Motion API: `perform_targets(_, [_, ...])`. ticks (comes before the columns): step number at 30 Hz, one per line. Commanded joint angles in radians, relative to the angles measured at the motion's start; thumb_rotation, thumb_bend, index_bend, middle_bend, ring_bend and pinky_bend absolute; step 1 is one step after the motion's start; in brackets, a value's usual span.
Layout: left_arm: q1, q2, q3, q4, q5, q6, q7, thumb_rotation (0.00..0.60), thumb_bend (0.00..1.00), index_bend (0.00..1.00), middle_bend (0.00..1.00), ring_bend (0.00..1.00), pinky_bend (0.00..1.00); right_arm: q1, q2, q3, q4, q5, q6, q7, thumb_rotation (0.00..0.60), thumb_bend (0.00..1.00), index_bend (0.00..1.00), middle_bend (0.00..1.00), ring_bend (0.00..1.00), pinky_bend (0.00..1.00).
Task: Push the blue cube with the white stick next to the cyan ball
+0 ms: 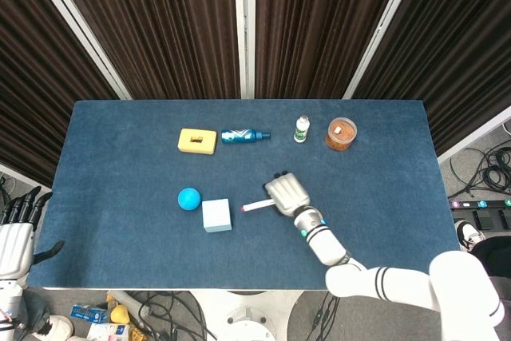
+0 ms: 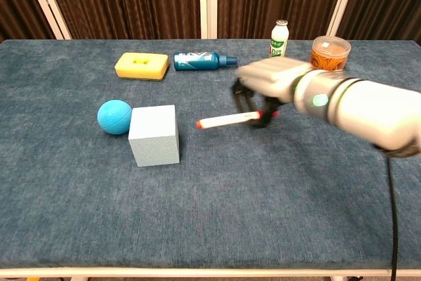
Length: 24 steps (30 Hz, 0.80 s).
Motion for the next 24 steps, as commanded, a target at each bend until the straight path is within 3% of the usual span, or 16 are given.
perform_targets(1, [-0.001,-0.001,0.000,0.000,0.002,0.000,0.000,0.600,0.19,0.18,0.16,0.12,0.13,-0.063,0.095,-0.053,-0.055,-0.027,0.046,0.031,0.600,0.44,0.73,0.66,0.28,0.29])
perform_targets(5, [-0.004,-0.004,0.001,-0.002,0.007,0.000,0.002,0.600,0.19,0.18,0.16,0.12,0.13,-0.125,0.183,-0.102,-0.077,-0.055,0.074,0.073,0.600,0.43,0.71,0.66,0.28,0.29])
perform_targets(10, [-0.010,-0.010,0.001,-0.011,0.015,-0.004,0.012,0.600,0.19,0.18,0.16,0.12,0.13,-0.159,0.218,-0.141,-0.046,-0.054,0.061,0.089,0.600,0.43,0.65,0.61,0.25,0.27])
perform_targets(12, [-0.011,-0.010,0.002,-0.015,0.020,0.000,0.015,0.600,0.19,0.18,0.16,0.12,0.13,-0.163,0.218,-0.149,-0.031,-0.047,0.047,0.090,0.600,0.43,0.57,0.55,0.21,0.26])
perform_targets(17, [-0.006,-0.006,0.004,-0.023,0.015,0.003,0.021,0.600,0.19,0.18,0.16,0.12,0.13,-0.176,0.221,-0.156,-0.023,-0.045,0.042,0.097,0.600,0.38,0.25,0.33,0.08,0.21])
perform_targets(24, [-0.005,-0.004,0.003,-0.027,0.011,0.004,0.021,0.600,0.19,0.18,0.16,0.12,0.13,-0.230,0.302,-0.154,-0.084,-0.086,0.104,0.161,0.600,0.35,0.12,0.24,0.05,0.19])
